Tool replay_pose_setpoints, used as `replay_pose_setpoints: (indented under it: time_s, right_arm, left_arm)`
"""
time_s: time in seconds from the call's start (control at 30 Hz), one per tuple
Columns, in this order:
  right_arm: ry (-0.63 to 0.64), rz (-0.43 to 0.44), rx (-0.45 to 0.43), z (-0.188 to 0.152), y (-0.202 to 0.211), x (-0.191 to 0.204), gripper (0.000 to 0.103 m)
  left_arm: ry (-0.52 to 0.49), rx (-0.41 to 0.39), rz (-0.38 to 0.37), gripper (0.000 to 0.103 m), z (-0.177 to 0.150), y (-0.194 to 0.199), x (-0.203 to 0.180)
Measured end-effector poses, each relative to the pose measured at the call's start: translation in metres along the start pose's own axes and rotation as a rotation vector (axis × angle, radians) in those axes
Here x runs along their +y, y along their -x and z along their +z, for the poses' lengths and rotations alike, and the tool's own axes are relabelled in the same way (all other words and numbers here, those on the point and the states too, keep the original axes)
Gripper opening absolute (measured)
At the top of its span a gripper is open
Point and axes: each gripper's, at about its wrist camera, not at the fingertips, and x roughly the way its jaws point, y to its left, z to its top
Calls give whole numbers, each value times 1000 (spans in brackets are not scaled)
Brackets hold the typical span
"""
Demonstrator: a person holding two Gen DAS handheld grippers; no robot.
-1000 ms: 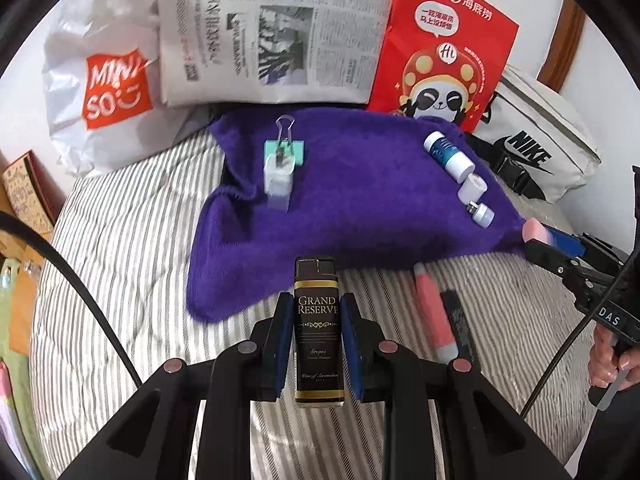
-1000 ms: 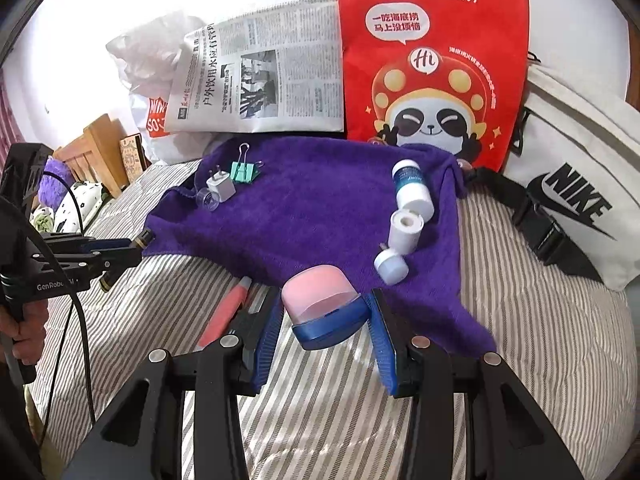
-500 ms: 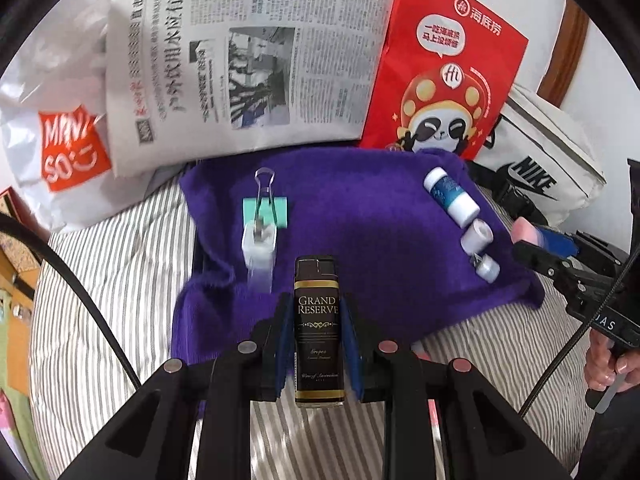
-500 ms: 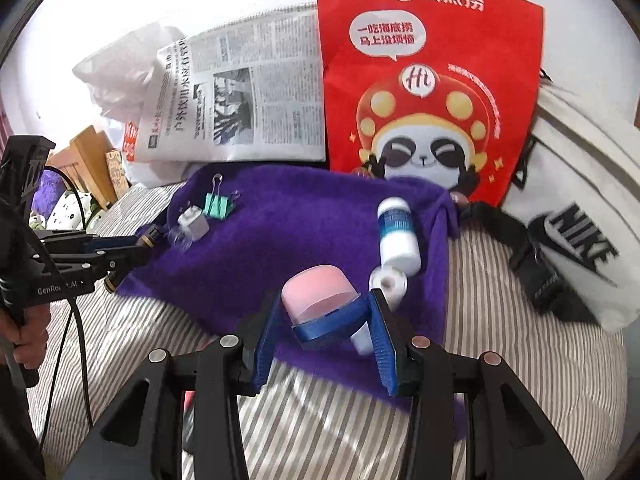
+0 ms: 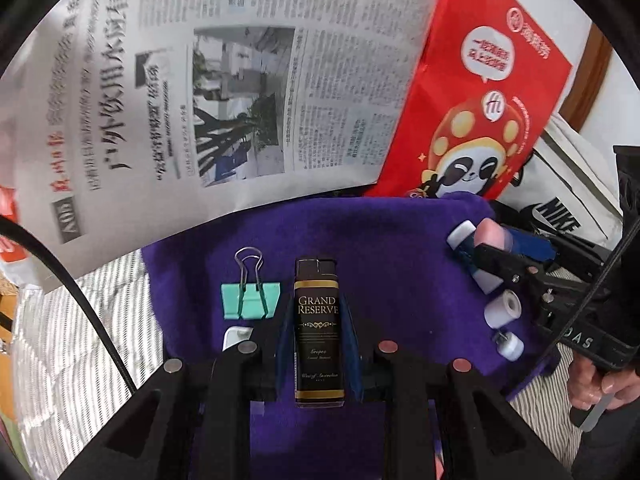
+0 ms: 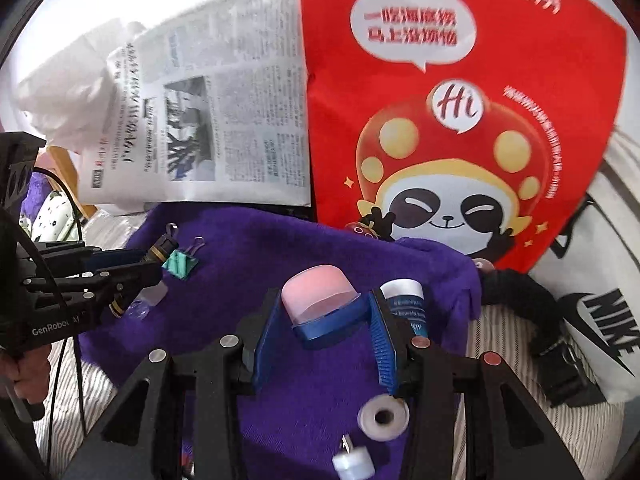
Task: Organize rigid objects
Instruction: 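Carry the gold box and the sponge over the purple towel with both grippers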
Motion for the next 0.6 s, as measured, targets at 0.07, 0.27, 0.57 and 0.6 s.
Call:
replay_pose_setpoints:
  time_s: [0.07, 0.27, 0.57, 0.6]
  right_arm:
    - [13, -7, 12, -2, -6, 0, 43]
    - [9, -15, 68, -11, -24, -4, 43]
    - [19, -25, 111, -21, -38, -7, 43]
    - [18, -28, 121, -23, -40, -8, 43]
  left_arm:
    - [0, 8, 0, 23, 0, -8, 0]
    - [-13, 37, 12, 23, -3, -27, -4]
    - [-43, 68, 46, 23, -7, -44, -11]
    - [-49, 68, 51, 23, -8, -44, -12]
